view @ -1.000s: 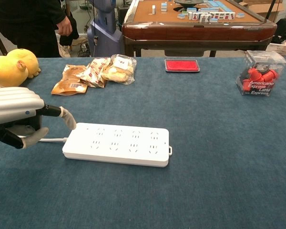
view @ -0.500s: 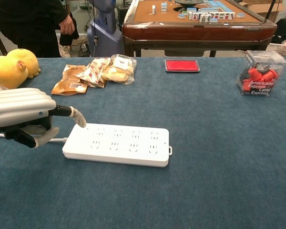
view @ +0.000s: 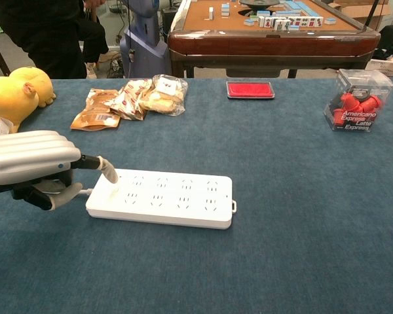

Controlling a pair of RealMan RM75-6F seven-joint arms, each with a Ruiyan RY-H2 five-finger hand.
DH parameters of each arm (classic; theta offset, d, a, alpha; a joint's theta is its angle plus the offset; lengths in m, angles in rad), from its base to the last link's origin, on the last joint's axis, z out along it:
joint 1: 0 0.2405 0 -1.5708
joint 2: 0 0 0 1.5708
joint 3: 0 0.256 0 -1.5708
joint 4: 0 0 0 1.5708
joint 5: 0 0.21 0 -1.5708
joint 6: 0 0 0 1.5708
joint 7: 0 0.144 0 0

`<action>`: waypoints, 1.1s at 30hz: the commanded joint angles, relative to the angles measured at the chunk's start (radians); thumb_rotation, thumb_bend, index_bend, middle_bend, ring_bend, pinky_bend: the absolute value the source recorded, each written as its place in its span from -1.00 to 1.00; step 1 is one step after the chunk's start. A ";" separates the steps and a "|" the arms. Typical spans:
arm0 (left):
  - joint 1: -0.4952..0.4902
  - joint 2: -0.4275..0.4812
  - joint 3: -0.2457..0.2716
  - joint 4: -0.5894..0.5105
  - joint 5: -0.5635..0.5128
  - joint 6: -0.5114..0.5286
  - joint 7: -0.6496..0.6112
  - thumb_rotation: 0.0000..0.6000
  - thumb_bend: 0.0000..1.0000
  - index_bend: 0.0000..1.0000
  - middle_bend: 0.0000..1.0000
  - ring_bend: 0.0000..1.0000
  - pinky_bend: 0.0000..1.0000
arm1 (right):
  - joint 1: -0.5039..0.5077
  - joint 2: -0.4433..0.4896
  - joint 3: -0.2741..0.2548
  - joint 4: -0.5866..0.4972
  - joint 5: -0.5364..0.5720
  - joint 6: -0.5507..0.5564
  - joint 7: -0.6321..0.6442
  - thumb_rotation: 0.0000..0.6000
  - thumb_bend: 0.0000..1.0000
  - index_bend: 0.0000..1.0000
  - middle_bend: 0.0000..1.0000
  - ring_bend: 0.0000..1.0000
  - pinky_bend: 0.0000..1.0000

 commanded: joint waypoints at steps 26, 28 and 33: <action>-0.015 -0.025 0.021 0.029 -0.025 -0.005 -0.001 1.00 0.36 -0.43 1.00 0.98 1.00 | 0.005 -0.007 0.000 0.000 0.001 -0.010 -0.004 1.00 -0.53 -0.26 -0.41 -0.31 -0.04; -0.017 -0.026 0.021 0.029 -0.026 -0.006 0.001 1.00 0.36 -0.43 1.00 0.98 1.00 | 0.005 -0.009 0.000 0.001 0.003 -0.011 -0.003 1.00 -0.53 -0.26 -0.41 -0.31 -0.04; -0.023 -0.030 0.022 0.030 -0.032 -0.014 0.018 1.00 0.36 -0.43 1.00 0.98 1.00 | 0.005 -0.013 -0.001 0.005 0.002 -0.014 0.000 1.00 -0.53 -0.26 -0.41 -0.31 -0.04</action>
